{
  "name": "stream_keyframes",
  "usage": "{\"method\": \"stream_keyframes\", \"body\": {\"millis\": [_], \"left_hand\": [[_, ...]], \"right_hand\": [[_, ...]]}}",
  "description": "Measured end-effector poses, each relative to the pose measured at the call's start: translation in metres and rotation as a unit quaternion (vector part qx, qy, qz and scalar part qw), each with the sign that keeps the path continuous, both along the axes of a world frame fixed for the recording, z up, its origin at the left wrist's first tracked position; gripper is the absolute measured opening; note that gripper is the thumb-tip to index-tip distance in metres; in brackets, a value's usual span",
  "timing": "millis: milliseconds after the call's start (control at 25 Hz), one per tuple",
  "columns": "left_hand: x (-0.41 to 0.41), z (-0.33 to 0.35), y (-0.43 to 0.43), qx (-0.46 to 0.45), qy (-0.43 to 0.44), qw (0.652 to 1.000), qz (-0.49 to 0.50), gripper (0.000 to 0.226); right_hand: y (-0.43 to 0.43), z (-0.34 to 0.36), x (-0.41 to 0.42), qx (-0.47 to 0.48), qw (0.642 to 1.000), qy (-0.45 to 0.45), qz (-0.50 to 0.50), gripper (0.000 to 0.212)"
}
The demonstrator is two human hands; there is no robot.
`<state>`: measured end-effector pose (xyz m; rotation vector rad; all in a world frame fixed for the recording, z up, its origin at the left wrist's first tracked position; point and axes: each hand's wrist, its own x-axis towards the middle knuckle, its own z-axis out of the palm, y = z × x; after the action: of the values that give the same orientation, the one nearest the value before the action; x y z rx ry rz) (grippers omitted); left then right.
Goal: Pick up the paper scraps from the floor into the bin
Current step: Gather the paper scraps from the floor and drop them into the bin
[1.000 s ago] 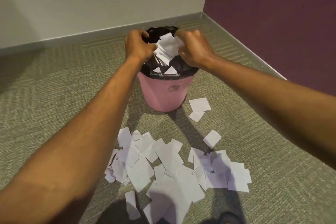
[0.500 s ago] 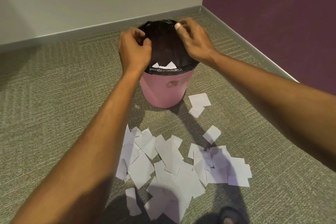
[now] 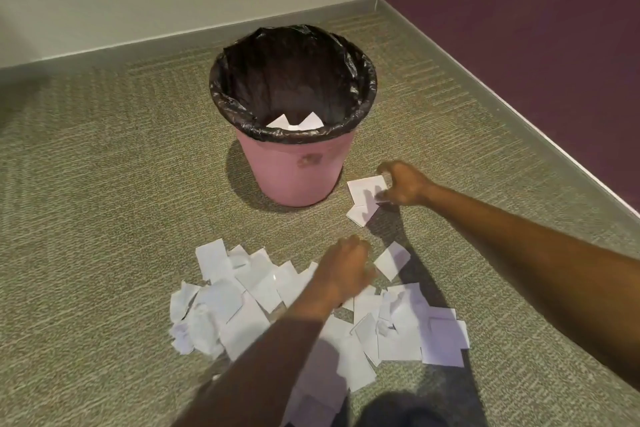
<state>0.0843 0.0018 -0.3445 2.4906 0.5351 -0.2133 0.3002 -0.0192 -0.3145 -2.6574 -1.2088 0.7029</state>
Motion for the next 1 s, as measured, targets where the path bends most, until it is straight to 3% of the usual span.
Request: {"method": "stream_keyframes", "body": {"millis": [120, 200, 400, 560, 720, 840, 1000], "left_hand": [[0.001, -0.041, -0.044, 0.043, 0.061, 0.994, -0.083, 0.082], [0.005, -0.059, -0.065, 0.072, 0.066, 0.987, -0.125, 0.102], [0.033, -0.067, -0.081, 0.107, 0.076, 0.984, -0.119, 0.100], [0.048, -0.079, -0.081, 0.126, 0.120, 0.974, -0.143, 0.126], [0.043, -0.082, -0.070, 0.135, 0.096, 0.969, -0.181, 0.095], [0.044, -0.073, -0.061, 0.147, 0.053, 0.969, -0.192, 0.068], [0.036, -0.067, -0.051, 0.099, 0.015, 0.978, -0.184, 0.054]], "right_hand": [[0.003, -0.035, 0.005, -0.108, 0.988, -0.046, 0.097, 0.099], [0.011, -0.052, 0.005, -0.158, 0.973, -0.072, 0.152, 0.112], [0.037, -0.069, 0.007, -0.263, 0.919, -0.159, 0.248, 0.127], [0.041, -0.074, 0.006, -0.249, 0.926, -0.116, 0.257, 0.125], [0.027, -0.075, 0.009, -0.147, 0.958, -0.059, 0.239, 0.094], [0.014, -0.081, 0.002, -0.084, 0.963, -0.081, 0.244, 0.066], [0.006, -0.078, -0.010, -0.081, 0.953, -0.124, 0.263, 0.050]]}}
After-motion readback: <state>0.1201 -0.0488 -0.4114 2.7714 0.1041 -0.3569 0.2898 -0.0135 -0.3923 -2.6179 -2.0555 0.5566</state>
